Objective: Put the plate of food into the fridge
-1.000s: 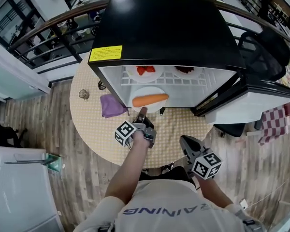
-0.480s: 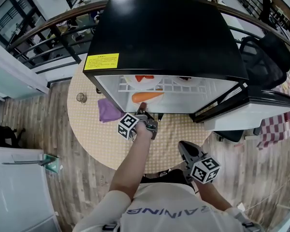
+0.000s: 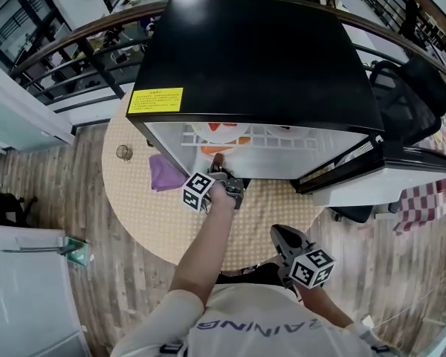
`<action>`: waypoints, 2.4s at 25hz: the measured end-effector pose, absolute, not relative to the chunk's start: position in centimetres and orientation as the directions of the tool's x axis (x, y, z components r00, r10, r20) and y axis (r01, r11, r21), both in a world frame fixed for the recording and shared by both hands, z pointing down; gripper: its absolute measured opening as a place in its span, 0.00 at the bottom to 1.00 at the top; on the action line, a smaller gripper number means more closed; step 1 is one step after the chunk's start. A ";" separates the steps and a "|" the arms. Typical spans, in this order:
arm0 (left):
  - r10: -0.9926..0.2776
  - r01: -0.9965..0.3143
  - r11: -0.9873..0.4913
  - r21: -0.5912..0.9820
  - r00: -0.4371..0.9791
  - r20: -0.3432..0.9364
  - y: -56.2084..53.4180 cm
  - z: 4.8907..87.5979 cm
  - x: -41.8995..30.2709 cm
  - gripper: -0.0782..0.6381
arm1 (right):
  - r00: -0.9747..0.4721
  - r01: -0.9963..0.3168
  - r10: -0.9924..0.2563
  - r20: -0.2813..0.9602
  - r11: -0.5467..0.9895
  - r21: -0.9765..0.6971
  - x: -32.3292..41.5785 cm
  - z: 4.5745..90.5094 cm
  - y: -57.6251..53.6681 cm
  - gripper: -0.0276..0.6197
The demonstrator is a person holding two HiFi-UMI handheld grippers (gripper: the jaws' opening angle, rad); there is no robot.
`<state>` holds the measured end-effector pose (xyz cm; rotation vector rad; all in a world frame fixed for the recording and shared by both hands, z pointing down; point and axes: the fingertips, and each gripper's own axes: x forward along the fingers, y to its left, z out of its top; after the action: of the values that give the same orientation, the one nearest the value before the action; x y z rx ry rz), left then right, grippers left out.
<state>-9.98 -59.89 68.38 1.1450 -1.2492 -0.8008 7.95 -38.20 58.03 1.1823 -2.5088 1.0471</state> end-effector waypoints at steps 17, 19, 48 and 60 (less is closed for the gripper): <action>-0.715 -0.771 0.044 0.636 0.420 0.559 -57.9 68.7 -6.9 0.36 | -0.676 -0.723 -0.613 0.408 0.445 -0.529 7.4 57.7 -38.2 0.08; -0.681 -0.808 0.052 0.587 0.402 0.612 -57.2 69.3 -7.2 0.35 | -0.675 -0.723 -0.616 0.405 0.446 -0.528 7.4 57.6 -38.3 0.08; -0.810 -0.821 -0.378 0.429 0.517 0.277 -40.7 51.2 -12.0 0.12 | -0.693 -0.709 -0.667 0.273 0.565 -0.422 2.4 52.2 -38.5 0.08; -0.847 -0.816 -0.425 0.392 0.512 0.147 -39.1 44.9 -11.3 0.12 | -0.683 -0.724 -0.698 0.213 0.610 -0.322 4.1 48.1 -39.8 0.08</action>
<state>-11.31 -39.08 44.87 2.3431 -1.3695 -0.1006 4.06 -39.81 48.09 1.2207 -2.7590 0.5983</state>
